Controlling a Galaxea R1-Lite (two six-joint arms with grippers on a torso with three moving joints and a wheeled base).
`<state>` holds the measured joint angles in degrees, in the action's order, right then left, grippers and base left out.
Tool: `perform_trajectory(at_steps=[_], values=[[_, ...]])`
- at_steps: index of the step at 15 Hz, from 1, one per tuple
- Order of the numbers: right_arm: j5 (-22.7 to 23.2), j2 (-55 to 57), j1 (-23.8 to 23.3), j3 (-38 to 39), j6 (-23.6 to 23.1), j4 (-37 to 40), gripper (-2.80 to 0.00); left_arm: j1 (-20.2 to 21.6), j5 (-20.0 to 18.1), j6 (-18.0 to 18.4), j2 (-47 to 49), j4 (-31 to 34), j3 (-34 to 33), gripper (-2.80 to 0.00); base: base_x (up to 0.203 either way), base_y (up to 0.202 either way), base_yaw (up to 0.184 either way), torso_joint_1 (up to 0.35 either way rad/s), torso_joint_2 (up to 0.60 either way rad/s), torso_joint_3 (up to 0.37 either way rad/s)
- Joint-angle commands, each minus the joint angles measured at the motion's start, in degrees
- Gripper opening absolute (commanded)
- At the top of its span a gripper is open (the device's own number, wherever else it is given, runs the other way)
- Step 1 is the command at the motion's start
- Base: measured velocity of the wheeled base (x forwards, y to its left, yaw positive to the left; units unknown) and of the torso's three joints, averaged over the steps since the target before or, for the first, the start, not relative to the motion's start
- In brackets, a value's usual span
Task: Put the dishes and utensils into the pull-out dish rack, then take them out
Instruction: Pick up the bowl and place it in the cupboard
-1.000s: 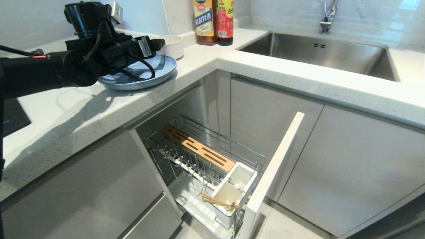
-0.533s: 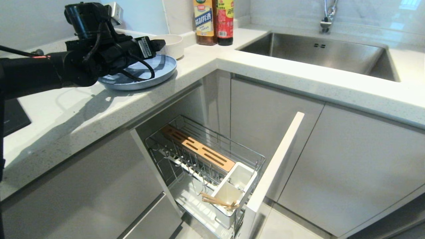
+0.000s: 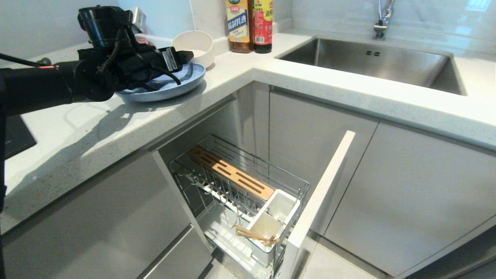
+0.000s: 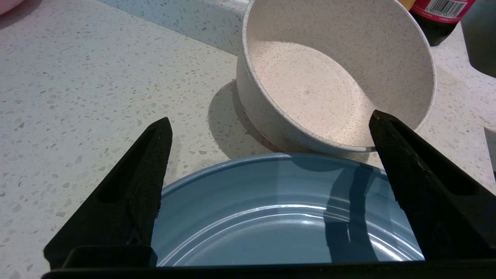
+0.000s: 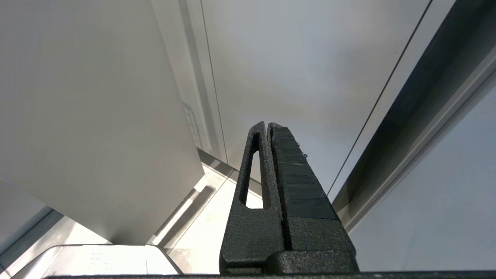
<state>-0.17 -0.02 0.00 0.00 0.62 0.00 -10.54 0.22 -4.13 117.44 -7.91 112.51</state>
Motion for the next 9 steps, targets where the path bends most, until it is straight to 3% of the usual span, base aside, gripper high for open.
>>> perform_trajectory(at_steps=[1, 4, 5, 9], values=[[0.0, 0.0, 0.0, 0.1, 0.0, 0.0, -2.8, 0.0, 0.0, -0.1, 0.1, -0.1, 0.0, 0.0, 0.0, 0.0, 0.0, 0.0, 0.0, 0.0], [0.0, 0.0, 0.0, 0.1, 0.0, 0.0, -2.8, 0.0, 0.1, -0.1, 0.0, -0.6, 0.0, 0.0, 0.0, 0.0, 0.0, 0.0, 0.0, 0.0], [0.0, 0.0, 0.0, 0.1, 0.0, 0.0, -2.8, 0.1, 0.1, -0.1, -0.1, -0.6, 0.0, -2.8, 0.0, 0.0, 0.0, 0.0, 0.0, 0.0], [0.0, 0.0, 0.0, 0.1, 0.0, 0.0, -2.8, 0.0, 0.0, -0.1, -0.3, -0.5, 0.0, -2.8, 0.0, 0.0, 0.0, 0.0, 0.0, 0.0]])
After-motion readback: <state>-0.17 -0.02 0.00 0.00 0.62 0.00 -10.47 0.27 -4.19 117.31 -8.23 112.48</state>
